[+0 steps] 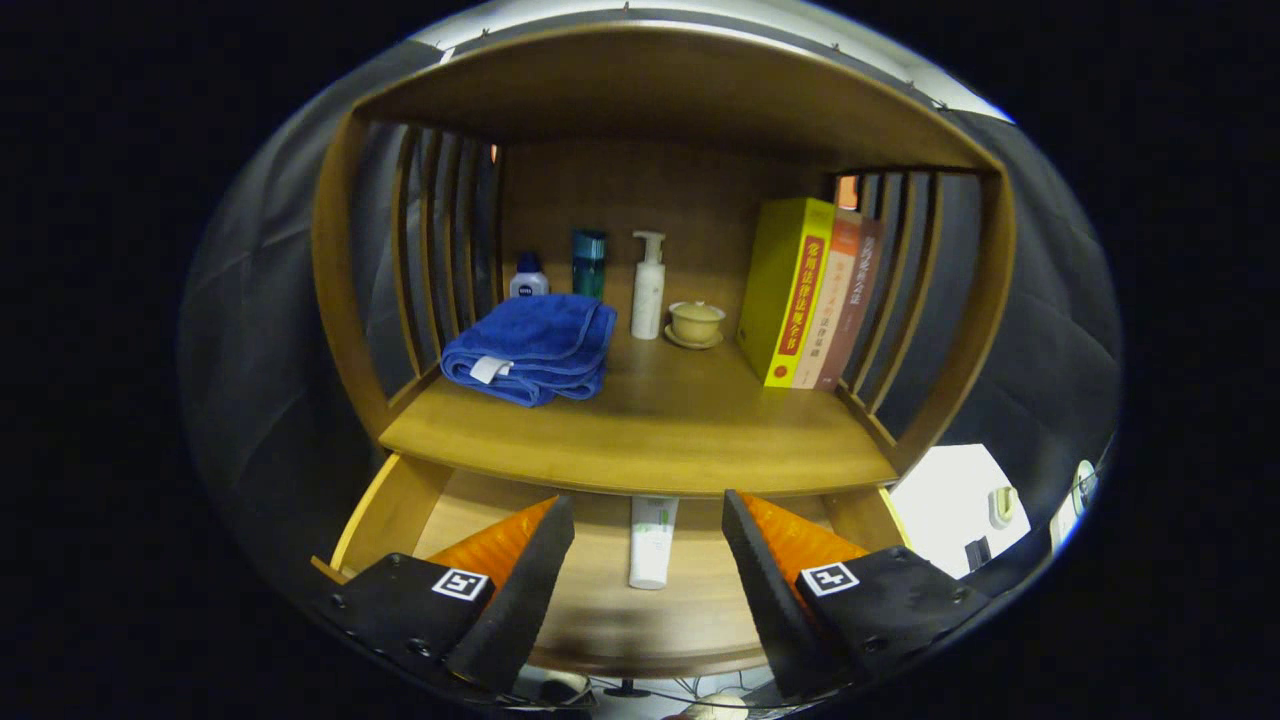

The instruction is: Pull open the drawer, take out the items inside it, and place them on the countertop above the cabinet.

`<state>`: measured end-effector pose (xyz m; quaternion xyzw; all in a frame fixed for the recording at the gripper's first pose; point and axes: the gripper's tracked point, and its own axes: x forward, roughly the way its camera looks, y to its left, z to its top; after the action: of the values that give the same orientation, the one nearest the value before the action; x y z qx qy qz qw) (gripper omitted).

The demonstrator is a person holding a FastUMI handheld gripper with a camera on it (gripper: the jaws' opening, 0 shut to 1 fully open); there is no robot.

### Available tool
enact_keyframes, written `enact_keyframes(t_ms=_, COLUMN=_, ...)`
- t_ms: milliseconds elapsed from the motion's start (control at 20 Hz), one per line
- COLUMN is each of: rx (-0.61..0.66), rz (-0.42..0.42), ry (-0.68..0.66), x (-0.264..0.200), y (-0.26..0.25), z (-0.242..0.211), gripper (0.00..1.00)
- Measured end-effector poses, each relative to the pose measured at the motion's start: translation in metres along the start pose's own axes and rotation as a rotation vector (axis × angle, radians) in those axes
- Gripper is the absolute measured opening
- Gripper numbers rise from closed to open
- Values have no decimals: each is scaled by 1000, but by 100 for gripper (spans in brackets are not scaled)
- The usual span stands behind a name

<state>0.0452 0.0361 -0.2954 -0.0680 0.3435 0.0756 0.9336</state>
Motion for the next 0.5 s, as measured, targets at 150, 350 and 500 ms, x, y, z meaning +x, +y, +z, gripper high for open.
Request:
enact_keyframes(t_ms=150, rx=-10, rz=2, ry=118, x=35, y=4, z=-26, gripper=99)
enact_keyframes(t_ms=350, rx=12, rz=3, ry=284, x=67, y=7, z=-77, gripper=99)
enact_keyframes(t_ms=500, rx=-28, rz=-7, ry=408, x=81, y=1, z=-114, gripper=99)
